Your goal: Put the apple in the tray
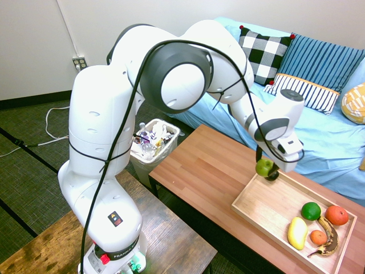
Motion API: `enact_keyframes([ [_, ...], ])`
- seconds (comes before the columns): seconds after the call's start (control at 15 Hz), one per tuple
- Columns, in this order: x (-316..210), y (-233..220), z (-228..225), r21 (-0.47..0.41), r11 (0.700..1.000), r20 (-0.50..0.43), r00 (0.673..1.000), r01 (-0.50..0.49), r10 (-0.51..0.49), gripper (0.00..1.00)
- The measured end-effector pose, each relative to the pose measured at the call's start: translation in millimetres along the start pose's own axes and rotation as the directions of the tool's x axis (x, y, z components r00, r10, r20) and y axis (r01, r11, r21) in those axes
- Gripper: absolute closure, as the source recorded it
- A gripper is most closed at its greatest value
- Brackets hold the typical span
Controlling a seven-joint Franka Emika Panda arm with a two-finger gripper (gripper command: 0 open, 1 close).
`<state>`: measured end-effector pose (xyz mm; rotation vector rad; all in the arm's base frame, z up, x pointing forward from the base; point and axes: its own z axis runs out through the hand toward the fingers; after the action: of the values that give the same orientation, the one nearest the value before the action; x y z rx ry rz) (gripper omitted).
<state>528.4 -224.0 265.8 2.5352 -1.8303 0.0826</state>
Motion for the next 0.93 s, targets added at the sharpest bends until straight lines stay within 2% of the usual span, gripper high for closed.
enact_keyframes([
  [0.13,30.8,29.1,1.0,-0.007,0.999,-0.004,0.999,-0.05,0.049,1.0],
  [0.33,50.8,56.1,25.9,-0.036,0.996,0.026,0.996,-0.085,0.086,1.0],
  [0.93,53.3,56.1,103.5,-0.112,0.99,0.085,0.992,-0.088,0.097,1.0],
])
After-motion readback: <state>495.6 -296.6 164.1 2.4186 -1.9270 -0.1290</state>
